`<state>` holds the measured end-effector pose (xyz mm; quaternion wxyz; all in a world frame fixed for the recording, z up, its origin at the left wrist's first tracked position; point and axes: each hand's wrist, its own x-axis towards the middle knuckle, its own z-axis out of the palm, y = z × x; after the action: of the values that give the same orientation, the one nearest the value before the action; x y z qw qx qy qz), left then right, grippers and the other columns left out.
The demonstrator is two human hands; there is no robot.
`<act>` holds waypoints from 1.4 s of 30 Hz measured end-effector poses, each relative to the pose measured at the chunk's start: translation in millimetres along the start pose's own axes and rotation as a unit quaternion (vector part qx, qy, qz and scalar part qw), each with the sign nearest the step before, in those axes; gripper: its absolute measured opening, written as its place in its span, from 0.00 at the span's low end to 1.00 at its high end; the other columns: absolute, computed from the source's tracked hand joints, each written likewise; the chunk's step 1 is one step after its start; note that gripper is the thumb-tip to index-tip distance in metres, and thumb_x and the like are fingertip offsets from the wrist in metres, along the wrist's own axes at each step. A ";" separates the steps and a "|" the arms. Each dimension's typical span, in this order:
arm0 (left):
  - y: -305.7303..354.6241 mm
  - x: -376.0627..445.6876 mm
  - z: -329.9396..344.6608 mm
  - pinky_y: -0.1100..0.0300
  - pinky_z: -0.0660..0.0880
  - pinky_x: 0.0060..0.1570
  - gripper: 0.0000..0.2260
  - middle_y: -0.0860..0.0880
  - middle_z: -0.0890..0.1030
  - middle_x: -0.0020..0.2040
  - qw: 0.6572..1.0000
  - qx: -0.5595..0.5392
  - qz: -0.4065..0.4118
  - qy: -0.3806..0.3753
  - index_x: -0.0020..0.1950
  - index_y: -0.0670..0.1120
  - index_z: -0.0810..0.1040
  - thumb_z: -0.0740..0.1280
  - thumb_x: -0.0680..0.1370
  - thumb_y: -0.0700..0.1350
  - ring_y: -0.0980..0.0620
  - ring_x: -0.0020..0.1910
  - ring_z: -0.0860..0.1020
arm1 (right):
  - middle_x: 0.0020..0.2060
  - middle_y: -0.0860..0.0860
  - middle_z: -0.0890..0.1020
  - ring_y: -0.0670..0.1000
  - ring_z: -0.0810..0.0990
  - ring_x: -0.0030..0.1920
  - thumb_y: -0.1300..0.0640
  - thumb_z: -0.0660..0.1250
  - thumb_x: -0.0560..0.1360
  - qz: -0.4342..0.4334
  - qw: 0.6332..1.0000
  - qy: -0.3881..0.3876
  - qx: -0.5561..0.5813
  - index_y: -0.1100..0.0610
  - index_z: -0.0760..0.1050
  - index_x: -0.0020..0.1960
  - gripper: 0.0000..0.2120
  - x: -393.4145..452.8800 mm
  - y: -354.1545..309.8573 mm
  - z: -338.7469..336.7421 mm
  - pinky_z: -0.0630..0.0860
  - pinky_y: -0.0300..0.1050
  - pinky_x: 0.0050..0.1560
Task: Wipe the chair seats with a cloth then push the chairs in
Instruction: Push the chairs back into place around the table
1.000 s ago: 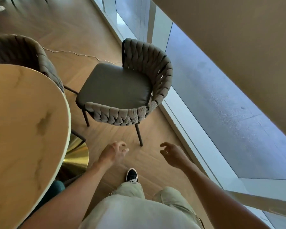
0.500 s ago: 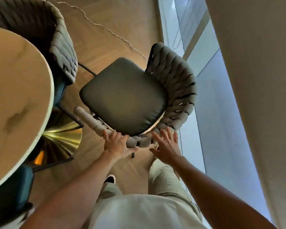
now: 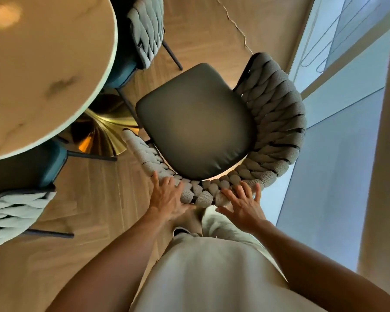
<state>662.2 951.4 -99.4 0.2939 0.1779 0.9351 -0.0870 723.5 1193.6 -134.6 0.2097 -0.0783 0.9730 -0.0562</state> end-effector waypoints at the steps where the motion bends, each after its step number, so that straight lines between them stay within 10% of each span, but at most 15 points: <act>1: 7.1 -7.3 3.8 0.34 0.42 0.70 0.37 0.44 0.71 0.64 1.000 -0.007 -0.006 -0.004 0.72 0.52 0.64 0.53 0.71 0.75 0.44 0.66 0.66 | 0.57 0.52 0.76 0.61 0.69 0.66 0.28 0.50 0.73 0.000 1.000 -0.002 -0.009 0.44 0.71 0.65 0.30 -5.4 2.4 -0.2 0.43 0.65 0.69; 22: 61.3 -103.7 76.2 0.31 0.45 0.68 0.37 0.40 0.69 0.68 0.981 -0.115 -0.139 -0.071 0.73 0.54 0.63 0.50 0.71 0.75 0.41 0.68 0.64 | 0.68 0.57 0.69 0.64 0.59 0.73 0.23 0.39 0.70 -0.161 0.978 -0.083 -0.108 0.38 0.69 0.66 0.35 -28.2 -1.7 3.1 0.43 0.71 0.70; 29: 30.4 -130.2 94.3 0.31 0.40 0.67 0.38 0.41 0.68 0.70 0.974 -0.136 -0.175 -0.048 0.74 0.56 0.62 0.46 0.71 0.76 0.40 0.70 0.62 | 0.61 0.58 0.74 0.65 0.69 0.66 0.28 0.52 0.70 -0.217 0.972 -0.031 -0.087 0.38 0.67 0.62 0.25 -15.3 -45.9 8.4 0.55 0.77 0.64; 42: -51.8 -126.8 108.8 0.37 0.50 0.70 0.38 0.47 0.68 0.70 0.965 -0.135 -0.226 -0.010 0.69 0.56 0.68 0.52 0.67 0.78 0.46 0.71 0.61 | 0.73 0.55 0.58 0.60 0.48 0.75 0.31 0.56 0.74 -0.193 0.977 -0.056 -0.069 0.37 0.62 0.72 0.28 13.3 -121.3 2.3 0.28 0.65 0.66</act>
<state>795.6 838.9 -111.2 0.2970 -0.0808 0.9511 -0.0256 728.1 1072.0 -124.7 0.2429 -0.2823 0.9278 -0.0238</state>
